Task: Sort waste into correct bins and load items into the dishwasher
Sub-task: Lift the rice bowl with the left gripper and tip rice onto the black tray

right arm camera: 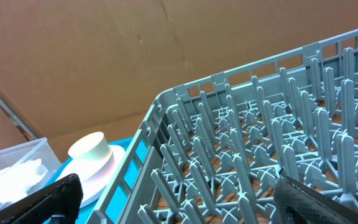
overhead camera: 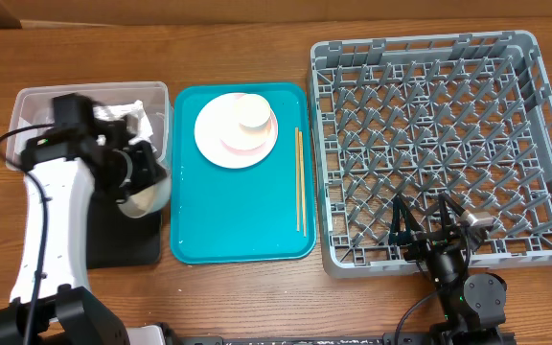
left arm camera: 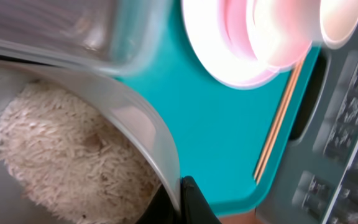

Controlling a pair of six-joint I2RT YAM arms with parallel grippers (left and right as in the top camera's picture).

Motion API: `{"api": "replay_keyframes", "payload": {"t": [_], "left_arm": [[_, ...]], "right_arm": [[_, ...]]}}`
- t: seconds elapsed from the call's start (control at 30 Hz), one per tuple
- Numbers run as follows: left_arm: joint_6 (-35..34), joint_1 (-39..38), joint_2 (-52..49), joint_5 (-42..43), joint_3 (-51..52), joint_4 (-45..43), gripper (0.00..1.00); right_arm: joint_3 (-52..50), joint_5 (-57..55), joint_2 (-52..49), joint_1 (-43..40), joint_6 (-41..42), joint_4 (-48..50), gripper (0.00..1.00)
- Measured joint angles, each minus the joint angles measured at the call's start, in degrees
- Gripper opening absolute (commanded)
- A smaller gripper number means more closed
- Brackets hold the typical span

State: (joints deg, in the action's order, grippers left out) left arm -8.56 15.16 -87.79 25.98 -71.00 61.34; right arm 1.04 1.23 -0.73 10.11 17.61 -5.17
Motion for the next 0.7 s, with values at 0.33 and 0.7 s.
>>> {"api": "replay_keyframes", "payload": {"t": [0.33,0.7], "left_arm": [[0.3,17.1,0.2,11.7,12.3,-13.7,0.04],[3.7,36.6,0.2,36.0,21.9,-24.1,0.04]], "right_arm": [[0.0,0.0,0.0,0.0,0.0,0.0,1.00],[0.0,0.0,0.0,0.0,0.0,0.0,1.00]]}}
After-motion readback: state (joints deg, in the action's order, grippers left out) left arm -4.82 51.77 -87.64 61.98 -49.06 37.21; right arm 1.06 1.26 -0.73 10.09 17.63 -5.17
